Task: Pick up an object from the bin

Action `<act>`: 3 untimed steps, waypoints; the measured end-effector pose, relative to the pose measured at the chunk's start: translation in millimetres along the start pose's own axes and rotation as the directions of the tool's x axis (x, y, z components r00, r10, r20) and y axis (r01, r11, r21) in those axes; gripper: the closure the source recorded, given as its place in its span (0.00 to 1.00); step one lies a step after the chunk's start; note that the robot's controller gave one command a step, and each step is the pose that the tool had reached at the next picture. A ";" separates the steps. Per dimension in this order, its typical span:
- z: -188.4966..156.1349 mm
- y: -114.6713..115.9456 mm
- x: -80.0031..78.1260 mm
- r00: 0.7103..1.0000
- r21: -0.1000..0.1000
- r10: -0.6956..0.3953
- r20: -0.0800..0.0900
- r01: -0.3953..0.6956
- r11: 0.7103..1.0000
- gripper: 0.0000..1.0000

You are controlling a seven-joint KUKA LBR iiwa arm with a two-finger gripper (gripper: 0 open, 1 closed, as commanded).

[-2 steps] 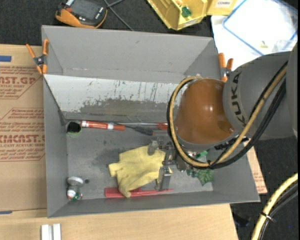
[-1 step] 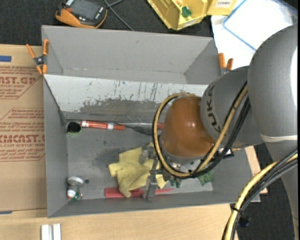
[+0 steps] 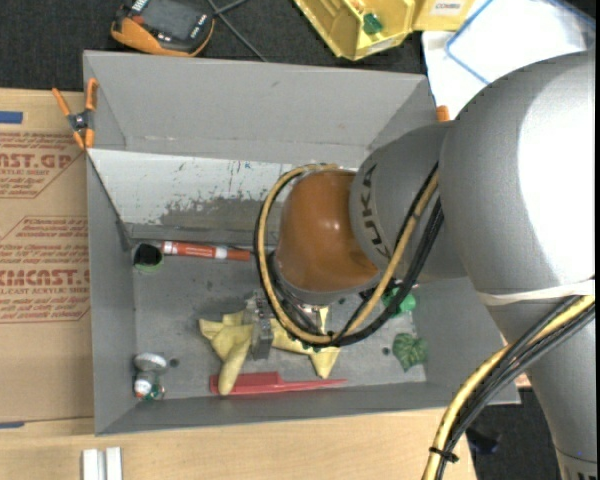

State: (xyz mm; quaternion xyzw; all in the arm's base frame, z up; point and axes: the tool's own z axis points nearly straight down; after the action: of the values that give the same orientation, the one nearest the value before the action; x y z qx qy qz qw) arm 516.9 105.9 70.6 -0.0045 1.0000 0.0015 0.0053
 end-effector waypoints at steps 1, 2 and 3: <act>0.0 0.0 0.0 1.000 0.000 0.000 0.000 0.000 1.000 1.00; -15.3 39.7 -32.4 0.942 0.000 -0.336 0.004 0.336 0.942 1.00; -3.5 11.5 -13.1 0.999 -0.002 -0.033 0.001 0.033 0.999 1.00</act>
Offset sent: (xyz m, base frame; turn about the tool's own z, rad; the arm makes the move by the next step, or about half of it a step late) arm 0.0332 0.0417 0.0167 -0.3653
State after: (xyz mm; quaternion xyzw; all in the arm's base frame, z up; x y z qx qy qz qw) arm 529.8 117.6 74.3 -0.0210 0.9998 0.0023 0.0060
